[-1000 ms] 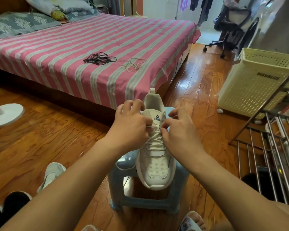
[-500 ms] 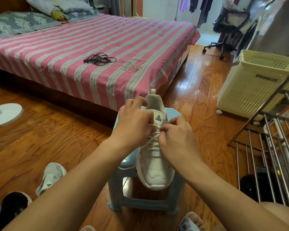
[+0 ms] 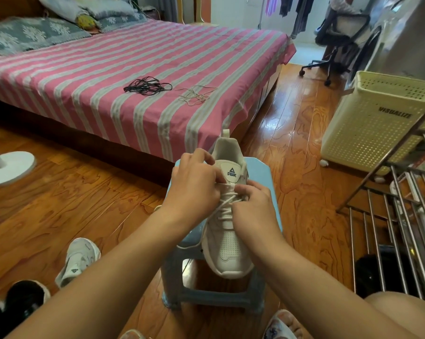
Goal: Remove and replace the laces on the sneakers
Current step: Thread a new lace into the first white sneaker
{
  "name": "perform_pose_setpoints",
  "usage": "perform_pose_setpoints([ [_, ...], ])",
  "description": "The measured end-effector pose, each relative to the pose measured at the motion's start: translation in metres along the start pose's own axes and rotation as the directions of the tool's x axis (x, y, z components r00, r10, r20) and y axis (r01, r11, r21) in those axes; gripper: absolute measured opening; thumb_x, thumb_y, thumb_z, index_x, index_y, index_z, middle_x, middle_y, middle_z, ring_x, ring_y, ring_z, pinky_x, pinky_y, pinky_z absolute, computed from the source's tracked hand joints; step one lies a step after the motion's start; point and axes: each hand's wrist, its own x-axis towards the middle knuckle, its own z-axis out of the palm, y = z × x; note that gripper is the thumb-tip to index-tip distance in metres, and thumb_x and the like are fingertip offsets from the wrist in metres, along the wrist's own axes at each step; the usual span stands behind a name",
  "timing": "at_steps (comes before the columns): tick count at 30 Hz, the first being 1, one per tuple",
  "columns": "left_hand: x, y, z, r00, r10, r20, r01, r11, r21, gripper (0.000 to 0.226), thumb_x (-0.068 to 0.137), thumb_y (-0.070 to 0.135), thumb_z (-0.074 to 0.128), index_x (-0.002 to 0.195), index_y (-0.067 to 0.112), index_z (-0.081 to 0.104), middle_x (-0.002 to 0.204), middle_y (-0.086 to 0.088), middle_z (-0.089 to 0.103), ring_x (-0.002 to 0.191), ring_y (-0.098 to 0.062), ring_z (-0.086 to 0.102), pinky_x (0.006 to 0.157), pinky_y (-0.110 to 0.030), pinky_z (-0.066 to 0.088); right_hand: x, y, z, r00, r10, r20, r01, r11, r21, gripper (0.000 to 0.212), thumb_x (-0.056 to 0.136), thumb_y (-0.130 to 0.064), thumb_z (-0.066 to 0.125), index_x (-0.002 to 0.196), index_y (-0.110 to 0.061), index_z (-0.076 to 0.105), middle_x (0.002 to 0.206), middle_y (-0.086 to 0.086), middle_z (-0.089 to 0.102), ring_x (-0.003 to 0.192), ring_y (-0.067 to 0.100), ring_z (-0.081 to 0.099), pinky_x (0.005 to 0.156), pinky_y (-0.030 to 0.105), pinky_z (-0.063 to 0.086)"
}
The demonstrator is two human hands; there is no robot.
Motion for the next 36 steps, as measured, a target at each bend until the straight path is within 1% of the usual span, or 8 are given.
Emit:
perform_pose_setpoints([
  [5, 0.002, 0.003, 0.003, 0.999, -0.037, -0.032, 0.036, 0.999, -0.02, 0.003, 0.084, 0.025, 0.08, 0.086, 0.024, 0.08, 0.121, 0.001, 0.051, 0.115, -0.027, 0.043, 0.088, -0.038, 0.037, 0.006, 0.008, -0.001, 0.999, -0.016, -0.031, 0.017, 0.999, 0.039, 0.044, 0.083, 0.006, 0.048, 0.108, -0.024, 0.068, 0.134, -0.005, 0.049, 0.128, 0.016, 0.048, 0.113, 0.04, 0.04],
  [11, 0.007, 0.001, -0.002, 1.0, 0.012, 0.006, -0.011, 1.0, -0.021, 0.01, 0.079, 0.03, 0.086, 0.087, 0.03, 0.081, 0.117, 0.005, 0.051, 0.113, -0.024, 0.042, 0.091, -0.038, 0.035, 0.028, 0.005, -0.013, 0.994, -0.106, -0.002, 0.106, 0.992, -0.073, 0.024, 0.086, -0.015, 0.059, 0.076, -0.033, 0.07, 0.109, -0.004, 0.057, 0.098, 0.021, 0.064, 0.088, 0.045, 0.057],
  [17, -0.007, 0.003, 0.02, 0.957, 0.195, -0.216, -0.188, 0.981, 0.052, 0.008, 0.072, 0.013, 0.084, 0.076, 0.018, 0.08, 0.093, -0.001, 0.061, 0.091, -0.029, 0.054, 0.068, -0.037, 0.04, 0.033, 0.005, -0.022, 0.964, -0.264, -0.005, 0.256, 0.938, -0.236, 0.016, 0.082, -0.022, 0.069, 0.074, -0.034, 0.064, 0.1, -0.006, 0.055, 0.086, 0.018, 0.067, 0.085, 0.045, 0.056],
  [21, -0.013, 0.005, 0.029, 0.956, 0.057, -0.288, -0.092, 0.99, -0.108, 0.007, 0.074, 0.013, 0.08, 0.079, 0.018, 0.081, 0.093, 0.001, 0.062, 0.094, -0.029, 0.054, 0.073, -0.045, 0.046, 0.032, 0.009, -0.026, 0.953, -0.304, -0.007, 0.292, 0.922, -0.254, 0.013, 0.085, -0.021, 0.071, 0.078, -0.032, 0.068, 0.1, -0.008, 0.058, 0.084, 0.013, 0.067, 0.083, 0.043, 0.058],
  [24, -0.025, 0.014, 0.039, 0.952, 0.008, -0.305, -0.036, 0.996, -0.086, 0.007, 0.081, 0.021, 0.075, 0.084, 0.02, 0.081, 0.106, 0.0, 0.061, 0.103, -0.026, 0.046, 0.081, -0.04, 0.036, 0.029, 0.011, -0.022, 0.939, -0.342, -0.041, 0.317, 0.904, -0.287, 0.009, 0.087, -0.02, 0.072, 0.085, -0.028, 0.071, 0.101, -0.008, 0.059, 0.088, 0.014, 0.066, 0.083, 0.041, 0.058],
  [28, -0.034, 0.017, 0.046, 0.941, -0.07, -0.33, 0.019, 0.988, -0.155, 0.008, 0.084, 0.023, 0.076, 0.09, 0.024, 0.081, 0.119, 0.0, 0.059, 0.109, -0.024, 0.042, 0.089, -0.034, 0.022, 0.017, 0.008, -0.018, 0.885, -0.46, -0.068, 0.373, 0.789, -0.489, 0.016, 0.096, -0.022, 0.059, 0.101, -0.014, 0.073, 0.113, -0.002, 0.057, 0.089, 0.024, 0.064, 0.08, 0.041, 0.056],
  [31, -0.032, 0.013, 0.046, 0.941, -0.024, -0.338, -0.014, 0.994, -0.107, 0.009, 0.083, 0.027, 0.074, 0.088, 0.025, 0.081, 0.119, -0.001, 0.059, 0.111, -0.025, 0.042, 0.089, -0.035, 0.023, 0.012, -0.004, -0.023, 0.886, -0.46, 0.061, 0.373, 0.628, -0.683, 0.019, 0.099, -0.02, 0.05, 0.106, -0.01, 0.065, 0.117, 0.002, 0.049, 0.078, 0.029, 0.057, 0.068, 0.037, 0.047],
  [36, -0.029, 0.007, 0.04, 0.946, 0.002, -0.324, -0.021, 0.998, -0.053, 0.005, 0.083, 0.027, 0.08, 0.087, 0.026, 0.081, 0.119, -0.003, 0.057, 0.112, -0.025, 0.04, 0.091, -0.036, 0.024, 0.015, -0.022, -0.023, 0.892, -0.414, 0.178, 0.37, 0.447, -0.814, 0.019, 0.096, -0.016, 0.058, 0.113, -0.008, 0.062, 0.116, 0.004, 0.036, 0.082, 0.023, 0.038, 0.066, 0.034, 0.036],
])
